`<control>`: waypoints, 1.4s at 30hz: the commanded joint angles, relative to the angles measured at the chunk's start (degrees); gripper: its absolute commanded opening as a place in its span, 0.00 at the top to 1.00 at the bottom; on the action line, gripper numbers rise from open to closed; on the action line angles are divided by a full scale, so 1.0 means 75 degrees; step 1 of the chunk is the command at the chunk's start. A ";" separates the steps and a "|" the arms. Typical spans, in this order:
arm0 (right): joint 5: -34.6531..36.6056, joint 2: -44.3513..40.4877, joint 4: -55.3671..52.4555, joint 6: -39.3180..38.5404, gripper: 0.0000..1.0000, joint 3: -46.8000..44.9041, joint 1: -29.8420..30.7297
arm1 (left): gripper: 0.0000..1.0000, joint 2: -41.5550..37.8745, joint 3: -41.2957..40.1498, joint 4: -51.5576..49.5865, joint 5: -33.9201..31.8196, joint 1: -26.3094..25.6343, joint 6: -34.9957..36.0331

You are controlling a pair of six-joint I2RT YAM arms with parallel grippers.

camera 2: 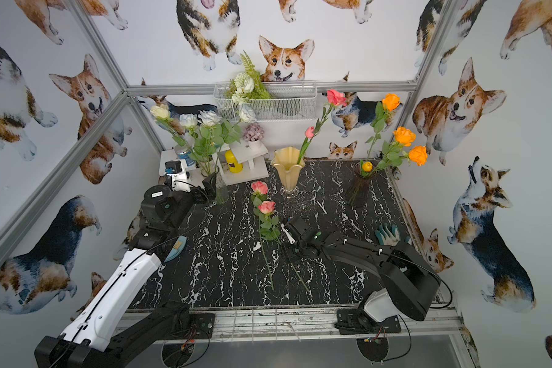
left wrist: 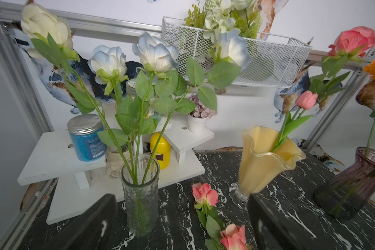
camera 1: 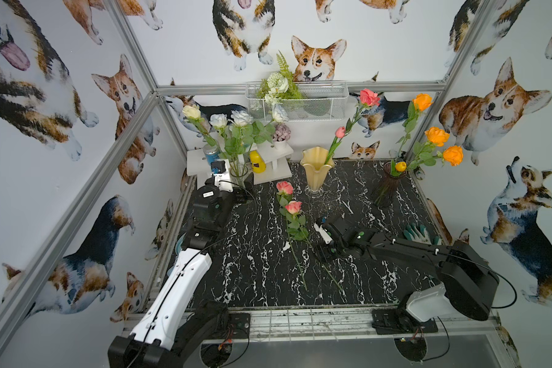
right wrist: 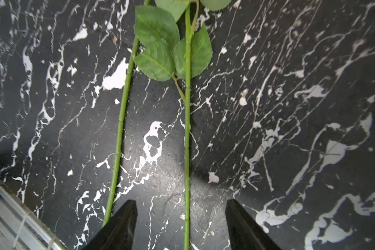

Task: Arrange the flowers in different vases according to their variety
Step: Pick up the flower at the center of the board.

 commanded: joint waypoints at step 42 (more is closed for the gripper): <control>0.0895 0.0403 -0.1390 0.0800 1.00 -0.0162 0.1237 | 0.00 -0.0742 -0.1302 -0.1041 0.0472 -0.0085 -0.0372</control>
